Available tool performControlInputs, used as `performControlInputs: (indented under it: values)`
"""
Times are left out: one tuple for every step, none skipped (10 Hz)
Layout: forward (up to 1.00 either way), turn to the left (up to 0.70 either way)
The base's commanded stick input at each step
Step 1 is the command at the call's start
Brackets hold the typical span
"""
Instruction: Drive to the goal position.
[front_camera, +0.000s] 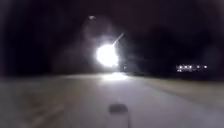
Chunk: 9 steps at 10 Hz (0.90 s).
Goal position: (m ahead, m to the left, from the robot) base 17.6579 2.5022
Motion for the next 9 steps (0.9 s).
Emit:
performControlInputs:
  values:
    - [1.0,0.0]
    - [1.0,0.0]
    - [1.0,0.0]
    - [1.0,0.0]
    - [1.0,0.0]
    - [1.0,0.0]
    - [1.0,0.0]
    - [1.0,0.0]
    - [1.0,0.0]
